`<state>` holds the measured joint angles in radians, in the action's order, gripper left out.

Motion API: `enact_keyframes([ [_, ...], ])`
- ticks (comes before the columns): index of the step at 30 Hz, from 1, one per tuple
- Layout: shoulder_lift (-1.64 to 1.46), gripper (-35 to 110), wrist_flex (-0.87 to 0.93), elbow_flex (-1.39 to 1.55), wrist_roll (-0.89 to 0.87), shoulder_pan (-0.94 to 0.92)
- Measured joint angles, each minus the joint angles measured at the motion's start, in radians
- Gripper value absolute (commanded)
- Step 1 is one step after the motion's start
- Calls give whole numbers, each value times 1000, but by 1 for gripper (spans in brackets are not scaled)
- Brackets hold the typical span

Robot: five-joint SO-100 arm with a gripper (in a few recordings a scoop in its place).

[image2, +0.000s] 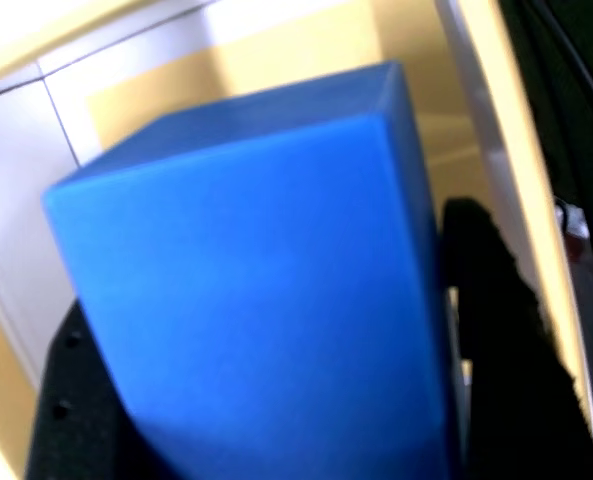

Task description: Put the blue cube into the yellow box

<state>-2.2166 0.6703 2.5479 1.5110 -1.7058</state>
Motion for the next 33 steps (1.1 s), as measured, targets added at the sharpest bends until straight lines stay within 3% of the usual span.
enact_keyframes([
  [10,-57,35,9,32,-60,0],
  [22,-167,8,138,31,20,3],
  [33,-299,0,365,-126,141,173],
])
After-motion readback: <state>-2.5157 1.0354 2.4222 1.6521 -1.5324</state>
